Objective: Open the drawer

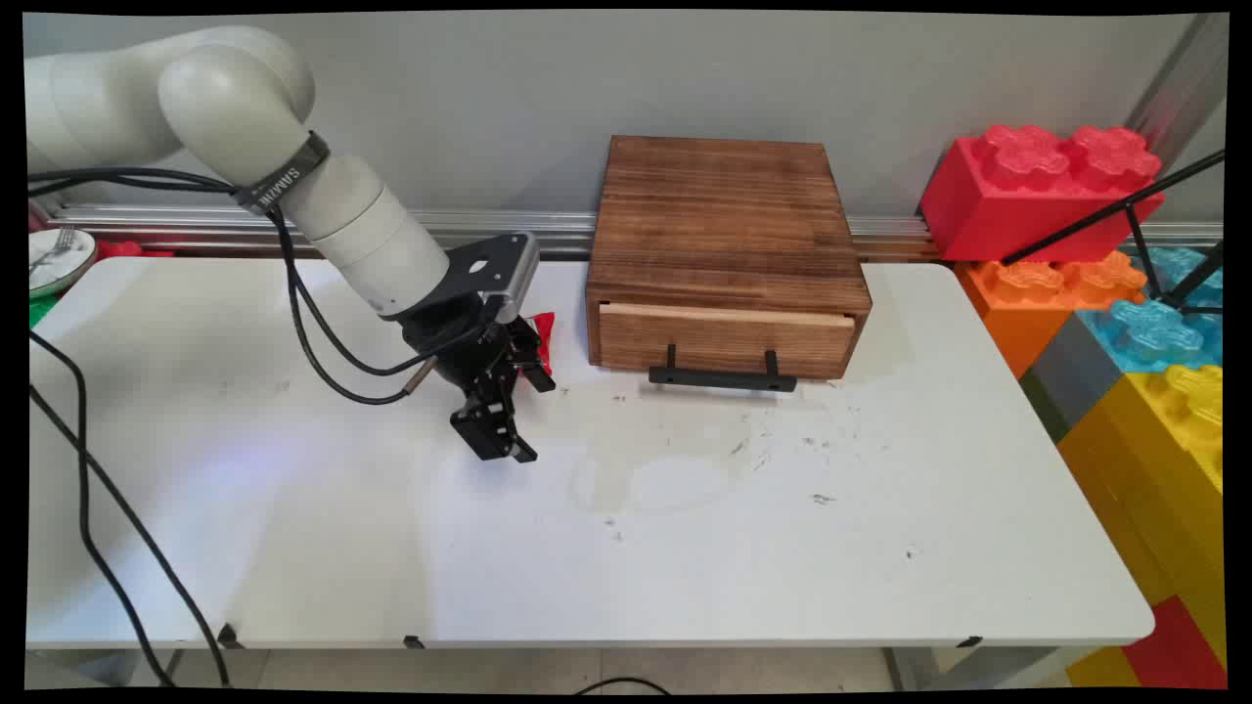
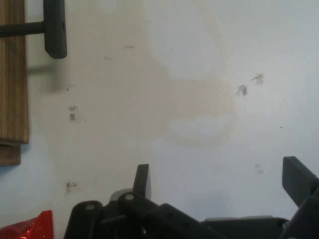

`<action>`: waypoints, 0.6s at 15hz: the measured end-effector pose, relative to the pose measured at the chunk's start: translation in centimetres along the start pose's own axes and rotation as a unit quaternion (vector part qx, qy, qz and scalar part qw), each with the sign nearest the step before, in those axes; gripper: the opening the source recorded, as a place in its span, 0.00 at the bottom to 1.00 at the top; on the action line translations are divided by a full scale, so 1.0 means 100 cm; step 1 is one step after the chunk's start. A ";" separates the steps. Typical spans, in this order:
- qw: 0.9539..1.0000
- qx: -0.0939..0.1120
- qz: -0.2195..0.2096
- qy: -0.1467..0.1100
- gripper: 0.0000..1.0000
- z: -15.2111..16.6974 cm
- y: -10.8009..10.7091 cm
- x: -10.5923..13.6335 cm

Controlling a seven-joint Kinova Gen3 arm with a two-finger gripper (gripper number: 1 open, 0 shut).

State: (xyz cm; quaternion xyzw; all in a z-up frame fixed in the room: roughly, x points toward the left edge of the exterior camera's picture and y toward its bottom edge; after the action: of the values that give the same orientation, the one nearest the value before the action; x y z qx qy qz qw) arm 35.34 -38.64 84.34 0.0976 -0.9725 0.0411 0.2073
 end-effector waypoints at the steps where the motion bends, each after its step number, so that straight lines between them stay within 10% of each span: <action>1: 1.000 0.000 0.001 0.000 1.00 0.000 0.000 0.001; 9: 1.000 -0.004 -0.005 -0.005 1.00 -0.001 -0.002 0.017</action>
State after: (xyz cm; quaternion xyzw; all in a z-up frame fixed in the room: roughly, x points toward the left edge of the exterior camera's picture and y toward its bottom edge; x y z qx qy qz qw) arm 33.94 -39.10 85.12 0.1022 -0.9731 0.0360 0.2034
